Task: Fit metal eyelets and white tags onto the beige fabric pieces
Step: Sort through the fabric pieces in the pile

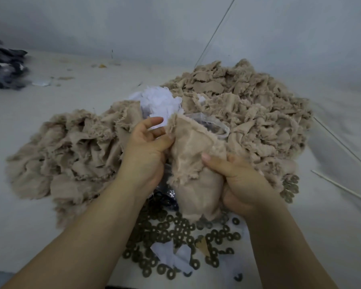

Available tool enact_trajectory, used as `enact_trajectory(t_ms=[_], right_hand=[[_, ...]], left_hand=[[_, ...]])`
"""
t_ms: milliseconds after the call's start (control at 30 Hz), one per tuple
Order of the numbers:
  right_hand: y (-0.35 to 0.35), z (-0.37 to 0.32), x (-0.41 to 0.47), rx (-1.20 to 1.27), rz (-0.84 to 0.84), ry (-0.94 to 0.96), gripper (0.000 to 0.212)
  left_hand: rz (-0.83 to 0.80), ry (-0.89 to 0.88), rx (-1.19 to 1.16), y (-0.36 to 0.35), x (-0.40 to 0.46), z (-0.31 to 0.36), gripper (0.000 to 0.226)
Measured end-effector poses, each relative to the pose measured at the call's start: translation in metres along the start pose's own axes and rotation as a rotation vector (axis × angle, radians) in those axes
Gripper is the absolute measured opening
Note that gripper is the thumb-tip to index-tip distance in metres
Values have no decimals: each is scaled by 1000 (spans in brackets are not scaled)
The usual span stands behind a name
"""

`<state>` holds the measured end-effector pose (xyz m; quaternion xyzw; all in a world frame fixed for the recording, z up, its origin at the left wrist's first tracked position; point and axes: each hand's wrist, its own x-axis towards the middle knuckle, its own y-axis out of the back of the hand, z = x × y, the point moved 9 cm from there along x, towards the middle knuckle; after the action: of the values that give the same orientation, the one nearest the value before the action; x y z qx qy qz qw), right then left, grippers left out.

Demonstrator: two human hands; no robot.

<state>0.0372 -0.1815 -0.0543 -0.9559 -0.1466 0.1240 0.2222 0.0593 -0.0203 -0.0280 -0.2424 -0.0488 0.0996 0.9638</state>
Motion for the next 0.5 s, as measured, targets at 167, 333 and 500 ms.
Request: enact_trajectory(t_ms=[167, 333, 500], right_hand=[[-8, 22, -1, 98, -10, -86, 47], [-7, 25, 16, 225, 103, 13, 55], [4, 20, 25, 230, 191, 119, 32]], left_hand=[[-2, 7, 176, 8, 0, 1, 17], [-37, 105, 151, 15, 3, -8, 12], [-56, 131, 304, 23, 6, -13, 16]])
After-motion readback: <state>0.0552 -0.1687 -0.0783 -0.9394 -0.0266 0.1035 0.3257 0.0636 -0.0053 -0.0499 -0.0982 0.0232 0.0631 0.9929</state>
